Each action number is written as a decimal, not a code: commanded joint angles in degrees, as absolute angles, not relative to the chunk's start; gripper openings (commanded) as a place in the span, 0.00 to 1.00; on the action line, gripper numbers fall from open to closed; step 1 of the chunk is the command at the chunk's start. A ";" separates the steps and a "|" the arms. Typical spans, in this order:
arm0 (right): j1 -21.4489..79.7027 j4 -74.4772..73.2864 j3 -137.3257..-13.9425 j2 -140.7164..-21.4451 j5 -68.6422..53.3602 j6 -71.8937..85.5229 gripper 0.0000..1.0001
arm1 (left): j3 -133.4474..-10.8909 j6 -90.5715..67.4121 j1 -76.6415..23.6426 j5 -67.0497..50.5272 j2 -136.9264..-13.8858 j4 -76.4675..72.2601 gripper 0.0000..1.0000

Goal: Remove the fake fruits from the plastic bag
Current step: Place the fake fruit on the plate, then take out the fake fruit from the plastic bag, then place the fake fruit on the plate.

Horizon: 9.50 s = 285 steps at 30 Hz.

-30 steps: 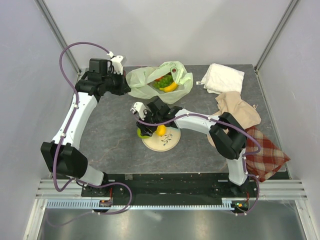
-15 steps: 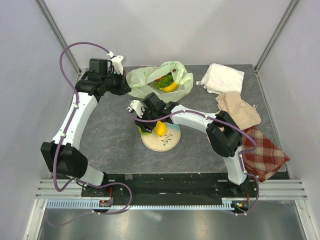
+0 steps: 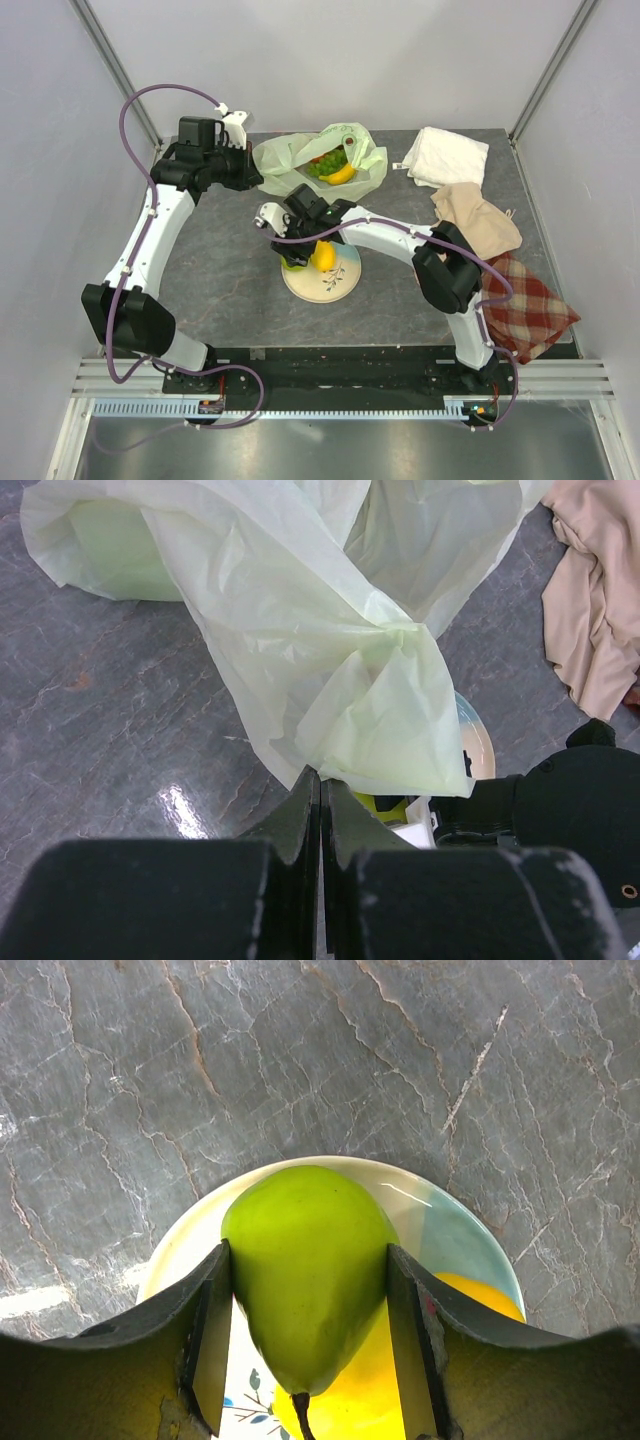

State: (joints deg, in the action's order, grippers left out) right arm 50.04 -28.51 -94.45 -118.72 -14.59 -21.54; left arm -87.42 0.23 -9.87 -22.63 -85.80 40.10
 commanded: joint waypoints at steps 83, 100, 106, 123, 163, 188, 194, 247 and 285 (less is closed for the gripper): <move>16.79 -15.13 -98.88 -125.24 -20.13 -27.52 0.76 | -95.01 9.67 -16.87 -31.73 -96.59 45.97 0.02; 20.04 -5.36 -105.89 -136.22 -6.33 -22.77 0.76 | -96.85 10.55 -17.67 -29.53 -99.49 45.79 0.01; 19.78 -5.97 -106.52 -134.92 -7.46 -23.29 0.36 | -96.94 10.72 -17.93 -28.04 -99.67 45.79 0.01; 16.35 -11.95 -98.88 -111.62 -30.93 -10.63 0.30 | -99.49 9.05 -18.02 -23.29 -101.95 44.47 0.02; 17.58 -15.11 -127.97 -150.38 -6.33 -10.63 0.51 | -100.02 9.23 -18.19 -22.76 -103.62 44.12 0.02; 13.54 -11.34 -110.39 -121.74 -36.82 3.43 0.06 | -103.89 8.62 -18.54 -19.87 -105.56 42.98 0.02; 13.36 -10.46 -108.73 -115.42 -40.77 5.53 0.03 | -103.54 8.96 -18.54 -17.76 -105.38 42.89 0.01; 22.60 -19.60 -71.19 -100.54 -39.37 25.57 0.00 | -104.94 8.26 -19.34 -19.16 -98.79 43.24 0.02; 23.55 -25.40 -76.74 -105.57 -47.99 4.14 0.00 | -100.81 10.10 -20.65 -17.58 -97.04 43.33 0.02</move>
State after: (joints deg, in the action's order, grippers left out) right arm 22.63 -24.43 -80.49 -108.14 -45.69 9.72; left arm -102.10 8.03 -20.14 -18.04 -99.29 44.38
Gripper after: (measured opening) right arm 0.104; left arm 0.023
